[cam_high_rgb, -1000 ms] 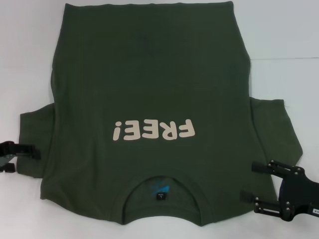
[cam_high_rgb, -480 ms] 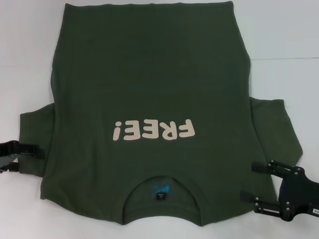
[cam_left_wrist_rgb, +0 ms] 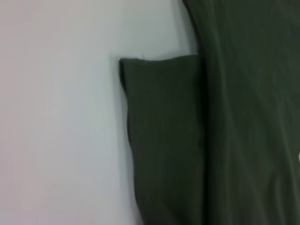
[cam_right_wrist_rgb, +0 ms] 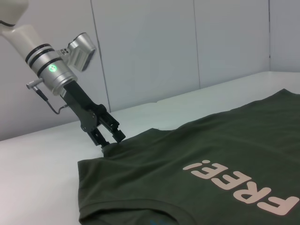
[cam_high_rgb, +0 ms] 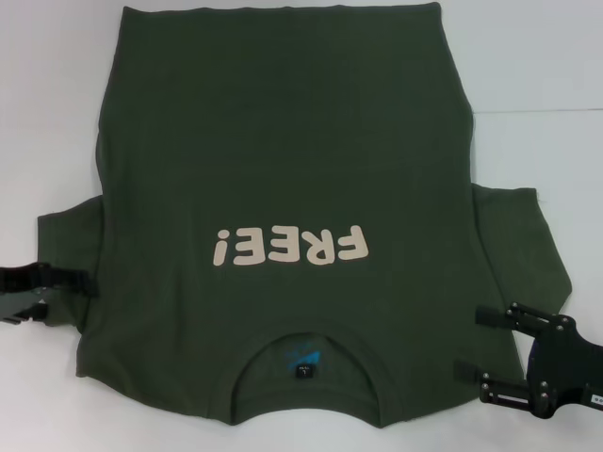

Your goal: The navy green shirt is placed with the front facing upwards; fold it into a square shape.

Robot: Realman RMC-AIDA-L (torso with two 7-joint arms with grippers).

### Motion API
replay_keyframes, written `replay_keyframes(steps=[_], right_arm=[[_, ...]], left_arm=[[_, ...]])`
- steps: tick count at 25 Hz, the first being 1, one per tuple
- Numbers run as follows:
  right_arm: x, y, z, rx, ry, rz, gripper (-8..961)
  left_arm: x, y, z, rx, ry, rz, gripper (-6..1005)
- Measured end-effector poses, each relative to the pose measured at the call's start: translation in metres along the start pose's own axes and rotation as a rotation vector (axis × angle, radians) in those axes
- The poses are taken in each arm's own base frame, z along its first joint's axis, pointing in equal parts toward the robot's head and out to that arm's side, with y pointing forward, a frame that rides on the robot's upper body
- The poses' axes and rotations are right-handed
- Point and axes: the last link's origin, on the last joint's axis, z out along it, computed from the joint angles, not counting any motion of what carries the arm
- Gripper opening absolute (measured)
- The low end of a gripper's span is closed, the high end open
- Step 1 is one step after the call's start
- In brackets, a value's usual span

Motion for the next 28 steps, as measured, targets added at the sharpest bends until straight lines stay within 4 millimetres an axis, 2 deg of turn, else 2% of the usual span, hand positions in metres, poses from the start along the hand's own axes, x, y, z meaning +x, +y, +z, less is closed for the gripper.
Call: replay_keyframes(steps=[17, 23, 28], right_arm=[[-0.0009, 0.0003, -0.0005, -0.005, -0.005, -0.001, 829], [-0.0010, 0.0002, -0.0007, -0.004, -0.005, -0.001, 829], [-0.0012, 0.0000, -0.0009, -0.002, -0.006, -0.001, 829]], left_arm=[[0.0034, 0.0027, 0.0017, 0.012, 0.000, 0.023, 793], [0.0045, 0.0038, 0.0021, 0.025, -0.005, 0.044, 563], [0.0048, 0.0058, 0.0045, 0.036, -0.011, 0.062, 322]])
